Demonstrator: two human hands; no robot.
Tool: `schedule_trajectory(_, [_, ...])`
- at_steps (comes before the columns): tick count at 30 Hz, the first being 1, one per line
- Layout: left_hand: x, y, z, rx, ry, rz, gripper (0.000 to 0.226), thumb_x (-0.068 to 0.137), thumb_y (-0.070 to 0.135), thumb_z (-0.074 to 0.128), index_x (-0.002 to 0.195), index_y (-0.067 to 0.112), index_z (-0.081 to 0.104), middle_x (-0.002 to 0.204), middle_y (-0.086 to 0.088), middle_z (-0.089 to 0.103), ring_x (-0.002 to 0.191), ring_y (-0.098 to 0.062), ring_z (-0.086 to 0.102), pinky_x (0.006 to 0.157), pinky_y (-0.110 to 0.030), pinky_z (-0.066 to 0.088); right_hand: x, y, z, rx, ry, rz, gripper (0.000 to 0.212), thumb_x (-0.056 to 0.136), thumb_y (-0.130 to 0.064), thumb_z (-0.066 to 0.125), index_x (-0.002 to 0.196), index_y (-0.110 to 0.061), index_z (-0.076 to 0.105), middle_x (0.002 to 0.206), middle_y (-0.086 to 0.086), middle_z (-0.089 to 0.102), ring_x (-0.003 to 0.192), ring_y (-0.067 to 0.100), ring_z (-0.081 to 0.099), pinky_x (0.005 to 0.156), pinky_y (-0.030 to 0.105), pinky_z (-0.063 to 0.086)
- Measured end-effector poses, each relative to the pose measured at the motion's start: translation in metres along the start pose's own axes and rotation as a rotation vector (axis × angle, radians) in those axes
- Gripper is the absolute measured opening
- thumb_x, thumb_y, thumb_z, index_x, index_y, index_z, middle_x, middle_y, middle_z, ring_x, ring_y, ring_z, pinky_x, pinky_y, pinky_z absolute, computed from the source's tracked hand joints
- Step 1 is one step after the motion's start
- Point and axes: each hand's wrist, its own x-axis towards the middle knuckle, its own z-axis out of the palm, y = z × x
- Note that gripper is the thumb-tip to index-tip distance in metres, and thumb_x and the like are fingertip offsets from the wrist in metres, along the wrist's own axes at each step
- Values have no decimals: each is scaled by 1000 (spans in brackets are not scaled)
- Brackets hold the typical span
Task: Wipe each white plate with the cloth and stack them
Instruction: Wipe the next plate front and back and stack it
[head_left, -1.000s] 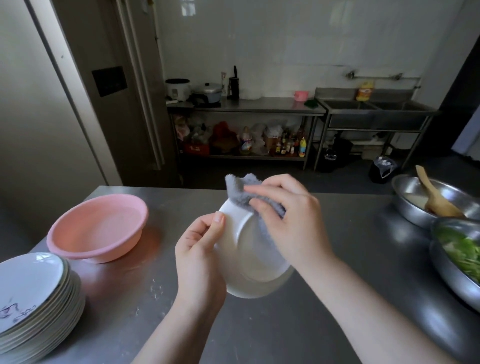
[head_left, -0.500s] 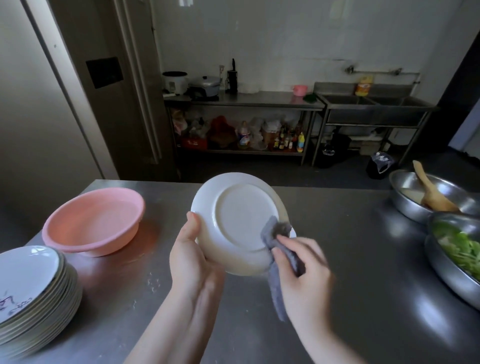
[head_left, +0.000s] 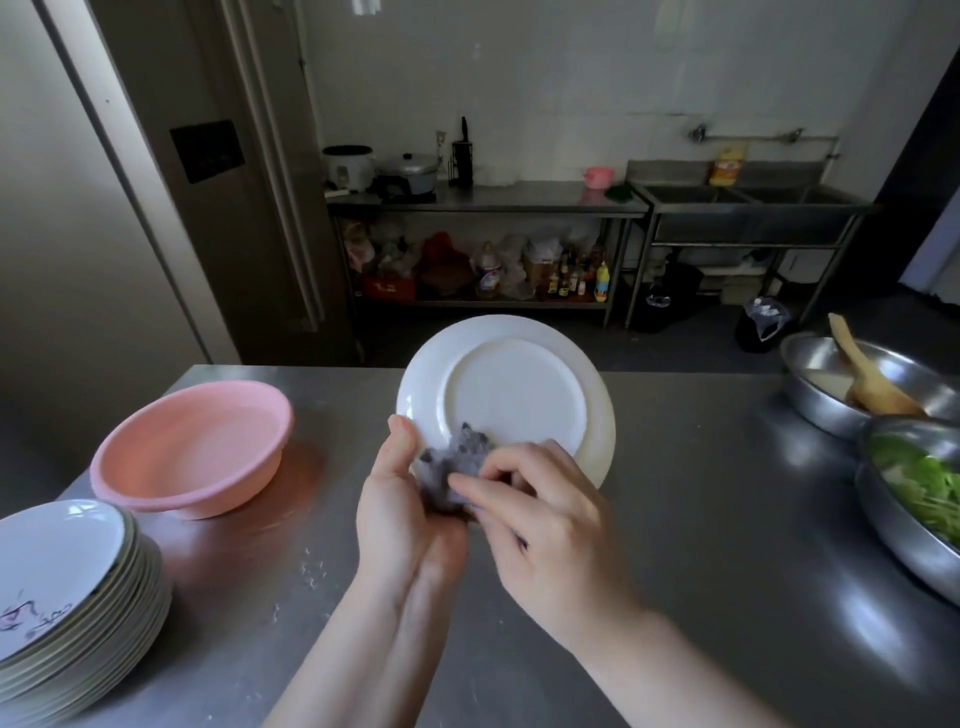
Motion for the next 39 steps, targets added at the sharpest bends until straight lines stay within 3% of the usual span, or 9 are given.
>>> schedule_trajectory(2, [2,5,-1,61,0,2,56,94,50,50,122,3,61,110,-21,71,98,-36,70,71,-40,56,-10,1,-2,-3,46,6,16,85,-4,68,96,-14,75,82,1,60,71,19,49,61,33,45])
schedule_trajectory(6, [2,4,-1,83,17,-20,57,92,50,54,116,0,64,99,-18,74,81,-29,74,68,-31,58,-7,-3,8,-50,42,0,22,83,-1,68,99,-15,74,85,0,59,72,19,50,63,33,46])
schedule_trajectory(8, [4,7,-2,82,12,-6,53,94,47,53,116,0,63,105,-20,72,90,-32,73,78,-40,57,-8,4,3,-32,65,-10,20,84,-1,68,98,-14,75,87,1,61,74,19,51,67,30,47])
schedule_trajectory(12, [8,13,-6,96,43,164,35,97,35,56,113,6,67,101,-9,76,92,-20,73,93,-48,51,-9,27,-16,17,136,211,18,83,-6,69,97,-13,77,91,0,64,79,19,60,71,21,47])
schedule_trajectory(17, [1,-1,-10,238,-21,240,27,99,32,53,104,12,71,99,-4,76,90,-16,72,71,-31,59,33,30,-17,35,150,426,19,83,-8,70,99,-16,76,94,-3,64,88,16,62,78,27,48])
schedule_trajectory(25, [5,5,-19,217,-86,206,43,93,36,54,113,1,69,112,-20,71,103,-29,70,80,-38,59,15,9,-6,23,-14,45,22,80,-3,72,99,-14,76,88,0,65,80,21,58,73,32,50])
schedule_trajectory(29, [11,10,-33,277,-47,329,28,91,34,60,72,24,78,92,7,74,81,-6,71,74,-30,53,18,42,-21,-60,216,234,19,82,-1,71,98,-10,76,91,3,65,81,21,63,72,33,52])
schedule_trajectory(35, [17,1,-43,228,0,297,30,95,30,59,77,25,81,89,8,76,78,-4,72,56,-20,56,33,62,-23,32,134,441,17,85,-9,69,99,-17,76,91,-7,63,82,4,58,72,13,46])
schedule_trajectory(39, [25,-10,-48,299,24,273,30,96,28,58,78,19,80,95,5,76,82,-7,72,69,-28,56,15,71,-16,132,121,586,18,85,-9,69,96,-21,76,91,-10,63,84,3,59,73,11,44])
